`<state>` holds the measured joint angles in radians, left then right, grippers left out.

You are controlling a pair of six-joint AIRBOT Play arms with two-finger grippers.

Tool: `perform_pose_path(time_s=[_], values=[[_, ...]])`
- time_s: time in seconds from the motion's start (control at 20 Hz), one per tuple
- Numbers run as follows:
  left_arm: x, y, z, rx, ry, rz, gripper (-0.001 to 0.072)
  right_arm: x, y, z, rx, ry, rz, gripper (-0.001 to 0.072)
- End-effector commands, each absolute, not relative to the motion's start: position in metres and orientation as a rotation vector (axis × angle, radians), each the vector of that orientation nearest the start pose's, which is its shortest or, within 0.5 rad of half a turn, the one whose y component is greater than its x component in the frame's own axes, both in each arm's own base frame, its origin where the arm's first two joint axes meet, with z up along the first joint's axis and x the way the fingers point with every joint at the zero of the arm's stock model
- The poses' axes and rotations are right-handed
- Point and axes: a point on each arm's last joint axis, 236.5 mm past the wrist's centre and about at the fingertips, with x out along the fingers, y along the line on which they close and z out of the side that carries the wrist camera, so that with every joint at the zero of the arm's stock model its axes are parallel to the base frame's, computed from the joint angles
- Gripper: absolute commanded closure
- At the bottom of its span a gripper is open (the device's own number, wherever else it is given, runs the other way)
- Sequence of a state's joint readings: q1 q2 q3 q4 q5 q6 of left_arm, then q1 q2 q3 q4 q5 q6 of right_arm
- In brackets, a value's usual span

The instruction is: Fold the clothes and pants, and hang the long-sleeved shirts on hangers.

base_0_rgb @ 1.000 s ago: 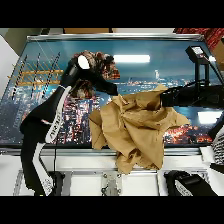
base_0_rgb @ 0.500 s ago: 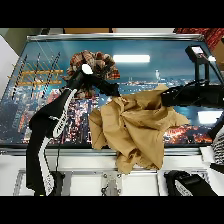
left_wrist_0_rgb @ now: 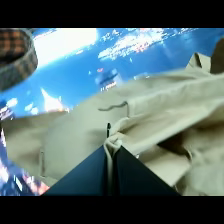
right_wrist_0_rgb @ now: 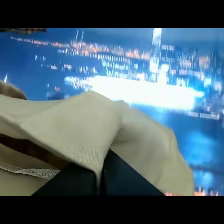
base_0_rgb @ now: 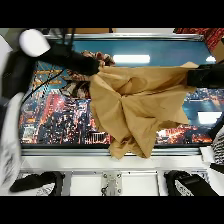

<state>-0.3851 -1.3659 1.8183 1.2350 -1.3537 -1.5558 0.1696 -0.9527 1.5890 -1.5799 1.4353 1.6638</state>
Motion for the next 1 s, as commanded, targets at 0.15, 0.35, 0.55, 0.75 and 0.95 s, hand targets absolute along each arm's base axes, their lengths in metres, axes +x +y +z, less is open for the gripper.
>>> perform_pose_path(time_s=[0.15,0.35,0.55,0.75,0.95], values=[[0.221,-0.226,0.136,-0.157,1.033,-0.563,0.0694,0.295,0.083,0.203,0.101,1.042,0.086,0.0698],[0.143,-0.241,0.063,-0.185,1.194,-0.632,0.0693,0.289,0.104,0.177,0.121,1.104,0.096,0.0698],[0.131,-0.250,0.065,-0.203,1.186,-0.669,0.0492,0.289,0.108,0.176,0.124,1.108,0.101,0.0698],[0.191,-0.226,0.117,-0.283,1.023,-0.574,0.0092,0.289,0.110,0.176,0.129,1.111,0.107,0.0694],[0.265,-0.154,0.162,-0.235,0.875,-0.384,0.0092,0.288,0.110,0.175,0.129,1.115,0.109,0.0695]])
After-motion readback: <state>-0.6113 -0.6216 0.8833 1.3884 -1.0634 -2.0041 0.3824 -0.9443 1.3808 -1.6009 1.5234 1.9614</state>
